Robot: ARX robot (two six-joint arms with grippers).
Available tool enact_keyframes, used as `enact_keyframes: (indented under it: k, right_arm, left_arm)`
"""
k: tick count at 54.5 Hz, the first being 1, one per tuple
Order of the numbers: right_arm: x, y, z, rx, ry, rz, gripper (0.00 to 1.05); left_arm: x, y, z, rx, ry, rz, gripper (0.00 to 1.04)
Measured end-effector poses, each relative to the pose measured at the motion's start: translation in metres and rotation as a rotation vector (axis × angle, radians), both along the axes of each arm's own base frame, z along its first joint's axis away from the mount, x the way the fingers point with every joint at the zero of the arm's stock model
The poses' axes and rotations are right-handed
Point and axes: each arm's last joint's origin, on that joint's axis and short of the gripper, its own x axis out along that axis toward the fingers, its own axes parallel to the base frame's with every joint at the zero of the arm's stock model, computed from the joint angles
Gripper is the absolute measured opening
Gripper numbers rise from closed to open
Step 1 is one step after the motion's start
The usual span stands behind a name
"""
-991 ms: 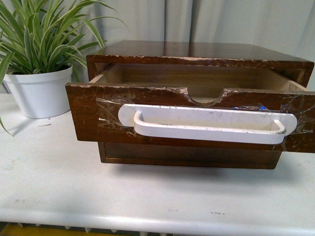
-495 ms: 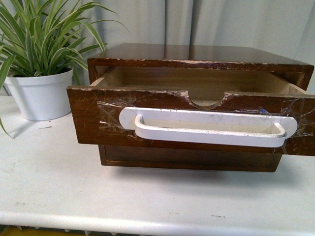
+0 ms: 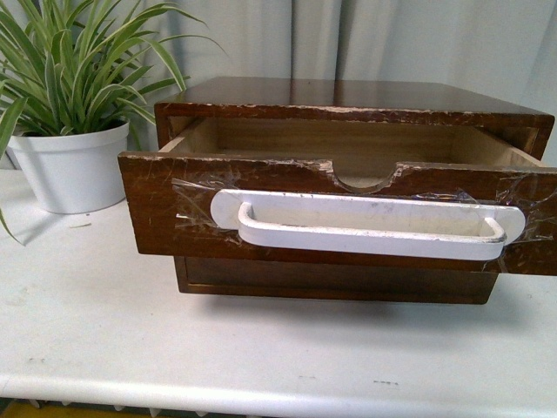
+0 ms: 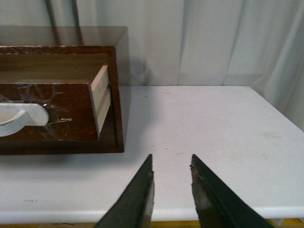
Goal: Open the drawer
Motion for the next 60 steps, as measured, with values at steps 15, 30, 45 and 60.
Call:
enact_keyframes:
  k: [15,30,45,60]
  right_arm:
    - [0.0,0.006,-0.009,0.002,0.0,0.043,0.01]
    - [0.0,0.006,-0.022,0.002,-0.002,0.042,0.01]
    - [0.0,0.006,-0.022,0.002,-0.004,0.042,0.01]
    - [0.0,0.006,-0.022,0.002,-0.004,0.041,0.42]
  left_arm:
    - [0.0,0.014,-0.007,0.01,-0.002,0.009,0.04]
    - [-0.001,0.014,-0.016,0.011,-0.007,0.009,0.04]
    - [-0.001,0.014,-0.016,0.011,-0.007,0.009,0.04]
    - [-0.001,0.014,-0.016,0.011,-0.007,0.009,0.36]
